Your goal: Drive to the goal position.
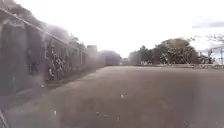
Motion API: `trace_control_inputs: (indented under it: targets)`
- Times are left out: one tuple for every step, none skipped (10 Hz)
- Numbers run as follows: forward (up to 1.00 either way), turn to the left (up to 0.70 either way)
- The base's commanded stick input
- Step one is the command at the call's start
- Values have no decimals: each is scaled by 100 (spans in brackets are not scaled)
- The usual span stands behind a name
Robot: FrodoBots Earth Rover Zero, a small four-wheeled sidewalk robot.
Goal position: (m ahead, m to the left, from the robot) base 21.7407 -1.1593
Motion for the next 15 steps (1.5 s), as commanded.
trace_control_inputs:
  targets:
    - [100, 0]
    - [100, 0]
    - [100, 0]
    - [100, 0]
    - [100, 0]
    - [100, 0]
    - [100, 0]
    - [100, 0]
    - [100, 0]
    - [100, 0]
    - [100, 0]
    - [100, 0]
    - [100, 0]
    - [100, 0]
    - [100, 0]
